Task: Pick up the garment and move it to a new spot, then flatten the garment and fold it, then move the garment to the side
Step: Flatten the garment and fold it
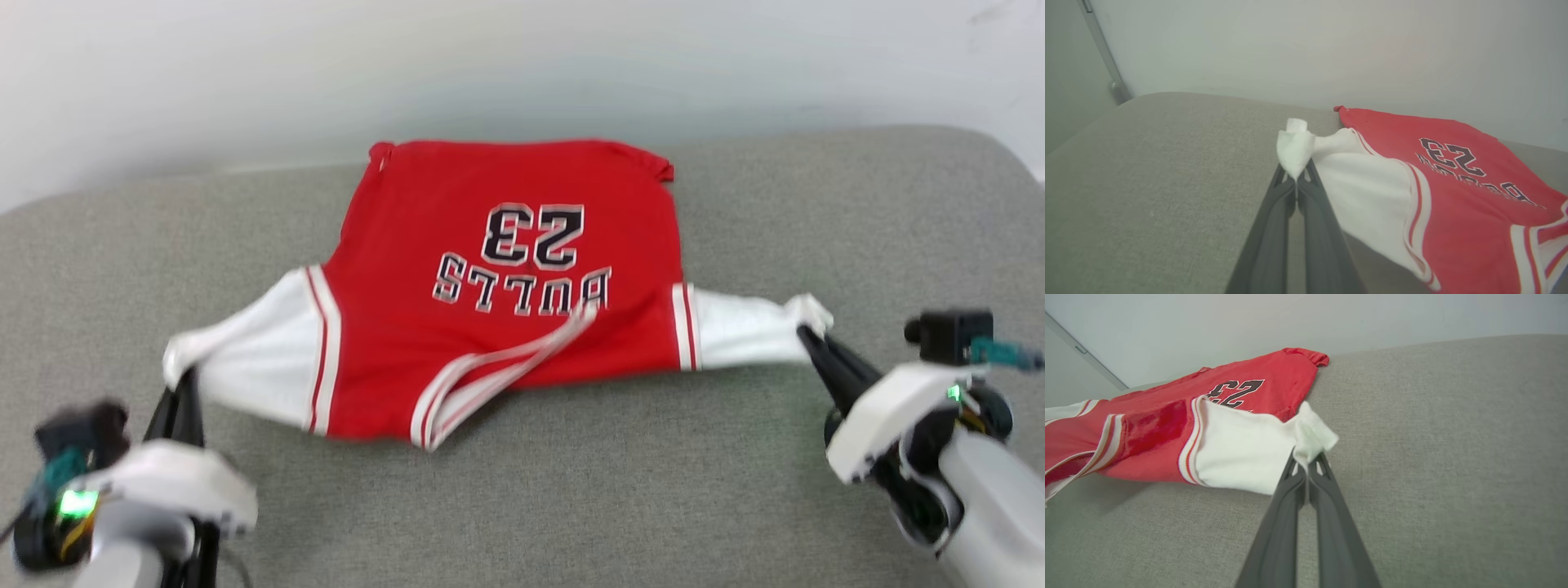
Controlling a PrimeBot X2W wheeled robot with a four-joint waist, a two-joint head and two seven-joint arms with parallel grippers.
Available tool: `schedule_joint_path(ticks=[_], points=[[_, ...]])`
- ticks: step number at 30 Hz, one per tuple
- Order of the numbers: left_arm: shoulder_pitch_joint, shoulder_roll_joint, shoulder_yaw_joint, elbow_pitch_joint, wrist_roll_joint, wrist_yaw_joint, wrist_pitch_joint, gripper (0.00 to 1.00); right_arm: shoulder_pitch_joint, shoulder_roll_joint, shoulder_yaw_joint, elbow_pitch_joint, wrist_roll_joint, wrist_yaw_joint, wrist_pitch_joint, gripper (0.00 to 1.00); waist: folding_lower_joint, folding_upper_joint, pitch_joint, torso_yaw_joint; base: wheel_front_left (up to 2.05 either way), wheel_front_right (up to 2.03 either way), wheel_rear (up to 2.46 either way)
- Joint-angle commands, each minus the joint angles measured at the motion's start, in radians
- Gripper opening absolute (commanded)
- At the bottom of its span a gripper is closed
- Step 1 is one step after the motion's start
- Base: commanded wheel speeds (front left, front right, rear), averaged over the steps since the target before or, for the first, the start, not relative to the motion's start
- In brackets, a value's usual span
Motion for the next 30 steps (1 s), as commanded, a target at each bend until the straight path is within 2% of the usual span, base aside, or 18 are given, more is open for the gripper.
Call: schedule_joint_path(ticks=[1, 9, 12, 16, 17, 18, 19, 20, 25, 30], points=[[0.086, 0.017, 0.015, -0.060, -0.006, 0.036, 0.013, 0.00, 0.062, -0.012, -0.025, -0.023, -0.006, 0.000, -0.007, 0.00, 0.0003, 0.0000, -0.038, -0.008, 0.00, 0.00, 0.00], [0.402, 0.030, 0.024, -0.297, -0.007, 0.157, 0.078, 0.00, 0.328, -0.002, -0.170, -0.143, -0.063, 0.000, 0.013, 0.00, 0.0003, 0.0000, -0.068, -0.006, 0.00, 0.00, 0.00], [0.468, 0.027, 0.012, -0.346, 0.002, 0.186, 0.096, 0.00, 0.424, 0.013, -0.236, -0.180, -0.106, 0.000, 0.035, 0.00, 0.0003, 0.0000, -0.074, 0.006, 0.00, 0.00, 0.00], [0.510, 0.023, -0.012, -0.380, 0.015, 0.203, 0.105, 0.00, 0.525, 0.051, -0.324, -0.230, -0.174, 0.000, 0.076, 0.00, 0.0003, 0.0000, -0.068, 0.023, 0.00, 0.00, 0.00], [0.510, 0.020, -0.019, -0.385, 0.019, 0.205, 0.105, 0.00, 0.545, 0.060, -0.345, -0.243, -0.189, 0.000, 0.092, 0.07, 0.0003, 0.0000, -0.065, 0.027, 0.00, 0.00, 0.00], [0.507, 0.017, -0.025, -0.390, 0.025, 0.206, 0.104, 0.00, 0.555, 0.069, -0.369, -0.261, -0.205, 0.000, 0.101, 0.35, 0.0003, 0.0000, -0.060, 0.032, 0.00, 0.00, 0.00], [0.497, 0.012, -0.033, -0.398, 0.029, 0.204, 0.101, 0.00, 0.559, 0.078, -0.393, -0.284, -0.224, 0.000, 0.106, 0.81, 0.0003, 0.0000, -0.053, 0.037, 0.00, 0.00, 0.00], [0.485, 0.008, -0.043, -0.403, 0.035, 0.201, 0.097, 0.00, 0.562, 0.087, -0.413, -0.311, -0.241, 0.000, 0.112, 1.00, 0.0003, 0.0000, -0.047, 0.041, 0.00, 0.00, 0.00], [0.429, 0.002, -0.073, -0.439, 0.070, 0.200, 0.091, 0.00, 0.501, 0.124, -0.553, -0.424, -0.284, 0.000, 0.149, 1.00, 0.0003, 0.0000, -0.006, 0.068, 0.00, 0.00, 0.00], [0.364, -0.004, -0.093, -0.485, 0.101, 0.201, 0.086, 0.00, 0.347, 0.135, -0.662, -0.403, -0.269, 0.000, 0.261, 1.00, 0.0003, 0.0000, 0.043, 0.105, 0.00, 0.00, 0.00]])
